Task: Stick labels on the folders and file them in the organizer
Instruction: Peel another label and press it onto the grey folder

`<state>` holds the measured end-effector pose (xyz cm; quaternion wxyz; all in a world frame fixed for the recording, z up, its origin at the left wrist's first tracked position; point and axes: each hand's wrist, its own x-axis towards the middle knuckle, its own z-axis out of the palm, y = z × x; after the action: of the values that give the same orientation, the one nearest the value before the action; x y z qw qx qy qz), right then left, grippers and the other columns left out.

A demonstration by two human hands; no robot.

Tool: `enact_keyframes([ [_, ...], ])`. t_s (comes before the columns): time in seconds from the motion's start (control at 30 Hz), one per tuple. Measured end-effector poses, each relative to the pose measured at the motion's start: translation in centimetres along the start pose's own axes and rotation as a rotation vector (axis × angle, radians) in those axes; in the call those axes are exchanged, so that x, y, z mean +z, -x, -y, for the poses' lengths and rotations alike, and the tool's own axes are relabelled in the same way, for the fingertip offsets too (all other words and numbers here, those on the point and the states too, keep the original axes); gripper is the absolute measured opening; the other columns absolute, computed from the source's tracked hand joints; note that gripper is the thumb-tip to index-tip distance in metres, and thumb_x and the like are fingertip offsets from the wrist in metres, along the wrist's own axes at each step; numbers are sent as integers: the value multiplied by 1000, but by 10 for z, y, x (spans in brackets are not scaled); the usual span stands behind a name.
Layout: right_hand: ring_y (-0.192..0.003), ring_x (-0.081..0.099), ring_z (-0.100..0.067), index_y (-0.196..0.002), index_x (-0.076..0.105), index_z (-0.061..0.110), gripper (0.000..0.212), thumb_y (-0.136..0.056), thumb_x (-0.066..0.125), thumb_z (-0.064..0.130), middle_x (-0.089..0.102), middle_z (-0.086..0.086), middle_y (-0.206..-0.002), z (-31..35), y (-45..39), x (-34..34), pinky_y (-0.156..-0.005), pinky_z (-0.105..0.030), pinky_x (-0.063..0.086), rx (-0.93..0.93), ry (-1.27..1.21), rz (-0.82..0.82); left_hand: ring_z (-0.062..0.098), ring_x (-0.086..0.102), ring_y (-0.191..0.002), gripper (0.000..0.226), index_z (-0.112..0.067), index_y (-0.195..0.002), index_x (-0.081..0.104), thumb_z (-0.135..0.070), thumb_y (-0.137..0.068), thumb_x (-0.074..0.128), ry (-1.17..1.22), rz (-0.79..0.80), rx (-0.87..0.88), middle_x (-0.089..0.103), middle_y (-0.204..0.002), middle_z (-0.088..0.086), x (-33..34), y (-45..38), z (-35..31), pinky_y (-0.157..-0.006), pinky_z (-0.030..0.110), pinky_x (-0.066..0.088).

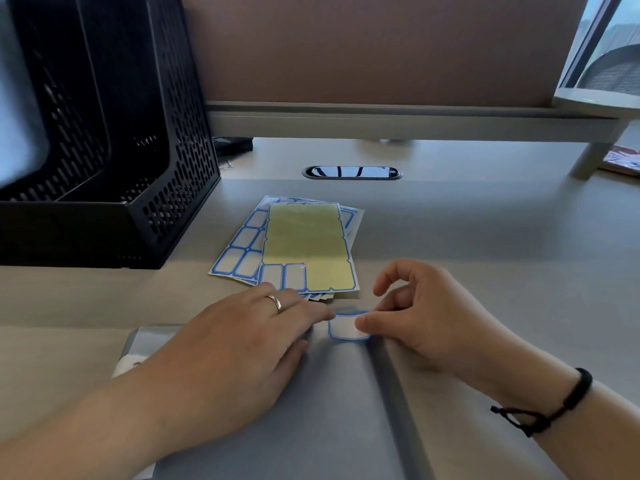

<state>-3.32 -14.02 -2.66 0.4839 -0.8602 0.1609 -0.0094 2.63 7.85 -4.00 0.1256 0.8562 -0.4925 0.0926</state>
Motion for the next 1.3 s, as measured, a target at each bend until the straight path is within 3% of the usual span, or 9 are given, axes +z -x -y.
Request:
enact_keyframes([
  [0.17,-50,52,-10,-88,55,23,38,-68,88,22,75,3,-71,0,-4,0,-58,-28,41,-1,-5,41,11,55,-93,42,-38,-137,47,-32,-96,40,-11,25,31,57,-109,-17,2,-1,1,-79,32,52],
  [0.37,-47,51,-9,-91,53,22,42,-68,89,20,75,-1,-72,-3,-9,1,-56,-29,40,-17,-11,43,11,55,-91,32,-34,-123,63,-28,-97,46,-3,5,49,58,-108,-15,4,0,4,-74,31,52],
  [0.8,-36,43,-8,-92,50,21,42,-70,87,17,73,-1,-71,-4,-9,1,-40,-23,35,12,-23,27,12,55,-91,34,-35,-124,62,-32,-99,39,0,9,52,57,-109,-15,5,0,4,-73,33,52],
  [1.13,-44,50,-5,-85,52,24,41,-65,87,19,72,0,-69,-9,-13,5,-52,-25,40,-69,105,-26,14,57,-89,36,-33,-123,65,-32,-98,39,-5,-1,55,59,-109,-11,5,1,4,-70,34,53],
  [1.3,-46,48,-3,-81,57,24,32,-67,86,21,66,3,-65,-10,-12,3,-54,-23,39,-113,160,-47,15,61,-96,37,-32,-122,68,-31,-99,40,22,-7,72,62,-119,-12,1,0,4,-73,33,53],
])
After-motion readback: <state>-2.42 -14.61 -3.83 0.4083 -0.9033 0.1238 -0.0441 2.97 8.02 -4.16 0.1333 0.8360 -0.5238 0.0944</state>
